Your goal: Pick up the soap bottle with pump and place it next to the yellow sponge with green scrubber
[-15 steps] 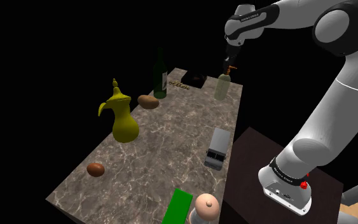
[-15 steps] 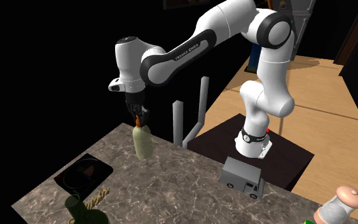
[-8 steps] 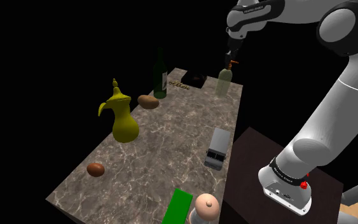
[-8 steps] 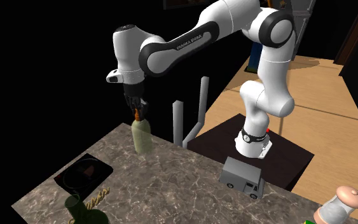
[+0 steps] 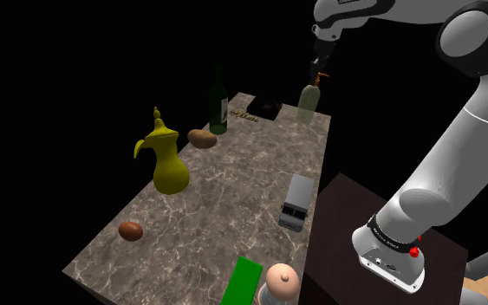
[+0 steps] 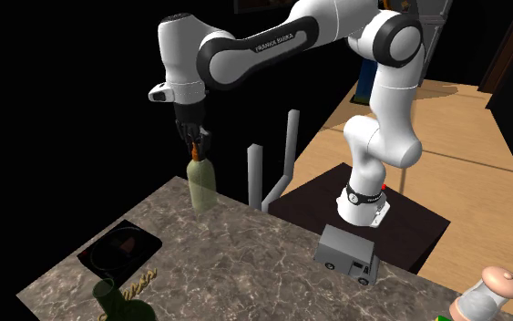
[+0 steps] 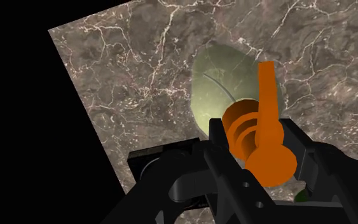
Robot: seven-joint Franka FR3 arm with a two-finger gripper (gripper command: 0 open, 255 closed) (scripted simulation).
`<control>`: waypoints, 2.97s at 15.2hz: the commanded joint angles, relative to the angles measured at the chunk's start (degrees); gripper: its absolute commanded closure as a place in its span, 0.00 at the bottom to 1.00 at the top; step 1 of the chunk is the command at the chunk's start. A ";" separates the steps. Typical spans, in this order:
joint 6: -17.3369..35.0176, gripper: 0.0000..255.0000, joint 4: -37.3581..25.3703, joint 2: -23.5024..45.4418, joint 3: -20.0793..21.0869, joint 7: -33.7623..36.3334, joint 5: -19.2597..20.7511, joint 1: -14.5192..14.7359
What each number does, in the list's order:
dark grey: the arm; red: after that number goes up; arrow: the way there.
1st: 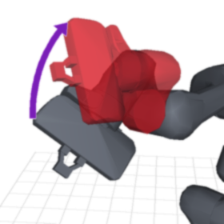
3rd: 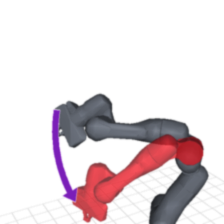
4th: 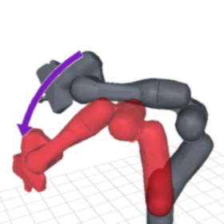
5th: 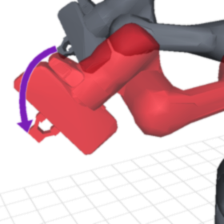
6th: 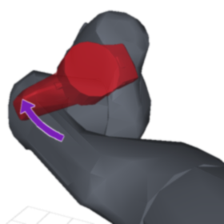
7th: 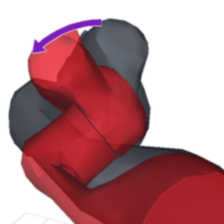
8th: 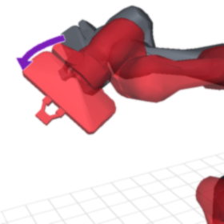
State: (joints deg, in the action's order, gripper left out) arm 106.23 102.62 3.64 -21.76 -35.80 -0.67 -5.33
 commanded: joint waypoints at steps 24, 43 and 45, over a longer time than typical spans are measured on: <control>-20.44 1.00 -23.39 3.17 -0.50 -0.93 -1.21 -0.86; -32.38 1.00 -36.79 4.74 0.02 1.77 -1.81 0.71; -30.04 1.00 -30.39 0.40 1.45 5.00 -0.03 3.20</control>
State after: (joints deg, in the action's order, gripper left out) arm 75.21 69.25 6.21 -21.02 -32.58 -1.60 -3.48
